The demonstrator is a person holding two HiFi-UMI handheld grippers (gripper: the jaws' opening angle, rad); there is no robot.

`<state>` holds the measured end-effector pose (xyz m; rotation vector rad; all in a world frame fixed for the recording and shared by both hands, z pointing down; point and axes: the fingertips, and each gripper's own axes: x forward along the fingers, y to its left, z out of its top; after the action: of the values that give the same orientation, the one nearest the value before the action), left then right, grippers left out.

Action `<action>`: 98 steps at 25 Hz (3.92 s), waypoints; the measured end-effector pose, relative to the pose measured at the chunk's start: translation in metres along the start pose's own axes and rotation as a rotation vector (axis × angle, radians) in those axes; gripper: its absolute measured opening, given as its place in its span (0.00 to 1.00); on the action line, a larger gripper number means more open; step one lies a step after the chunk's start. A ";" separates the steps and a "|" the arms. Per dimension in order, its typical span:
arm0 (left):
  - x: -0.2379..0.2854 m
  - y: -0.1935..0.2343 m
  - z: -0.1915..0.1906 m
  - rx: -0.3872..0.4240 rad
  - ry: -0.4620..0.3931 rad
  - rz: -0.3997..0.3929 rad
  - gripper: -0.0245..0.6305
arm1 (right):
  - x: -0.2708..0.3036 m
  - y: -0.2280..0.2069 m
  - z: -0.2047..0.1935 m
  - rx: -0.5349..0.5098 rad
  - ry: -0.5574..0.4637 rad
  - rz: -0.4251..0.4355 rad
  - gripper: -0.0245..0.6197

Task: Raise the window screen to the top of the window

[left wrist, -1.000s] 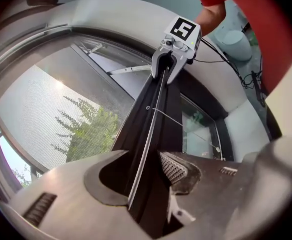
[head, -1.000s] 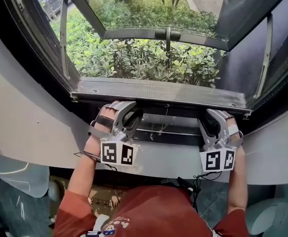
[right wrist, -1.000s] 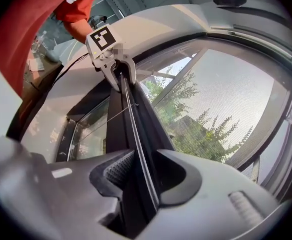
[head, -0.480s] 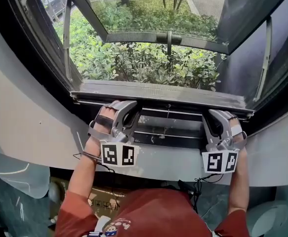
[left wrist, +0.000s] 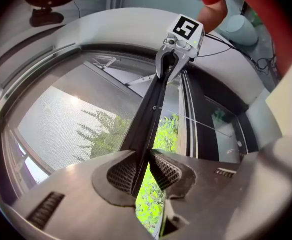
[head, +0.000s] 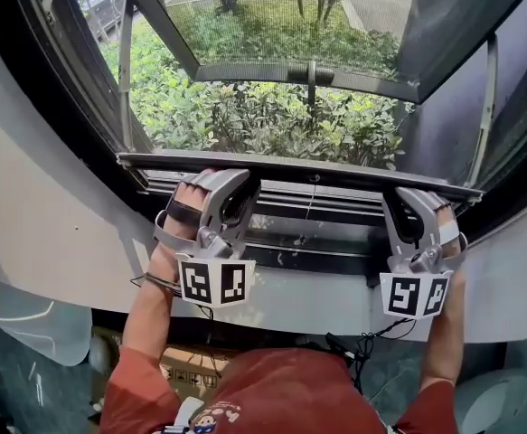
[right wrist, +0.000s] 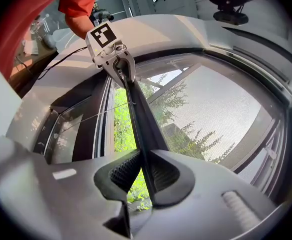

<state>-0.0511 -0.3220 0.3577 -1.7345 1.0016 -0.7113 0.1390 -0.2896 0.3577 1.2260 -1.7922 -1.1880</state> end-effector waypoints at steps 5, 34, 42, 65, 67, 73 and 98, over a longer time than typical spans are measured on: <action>0.001 0.030 0.010 0.027 -0.022 0.058 0.16 | 0.002 -0.029 0.011 -0.043 -0.017 -0.057 0.15; 0.009 0.182 0.065 0.172 -0.108 0.311 0.17 | 0.010 -0.179 0.066 -0.225 -0.090 -0.267 0.15; 0.009 0.224 0.083 0.246 -0.115 0.359 0.17 | 0.010 -0.222 0.082 -0.275 -0.097 -0.288 0.15; 0.010 0.332 0.123 0.336 -0.099 0.520 0.15 | 0.011 -0.329 0.124 -0.415 -0.038 -0.434 0.09; 0.008 0.346 0.128 0.338 -0.097 0.541 0.15 | 0.010 -0.342 0.130 -0.421 -0.030 -0.459 0.09; 0.008 0.379 0.140 0.358 -0.072 0.582 0.15 | 0.009 -0.375 0.144 -0.430 -0.017 -0.506 0.09; 0.013 0.519 0.192 0.424 0.008 0.715 0.15 | 0.014 -0.516 0.195 -0.493 0.110 -0.629 0.08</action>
<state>-0.0449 -0.3436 -0.1959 -0.9114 1.2651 -0.4158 0.1419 -0.3188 -0.1933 1.5466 -0.9497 -1.7327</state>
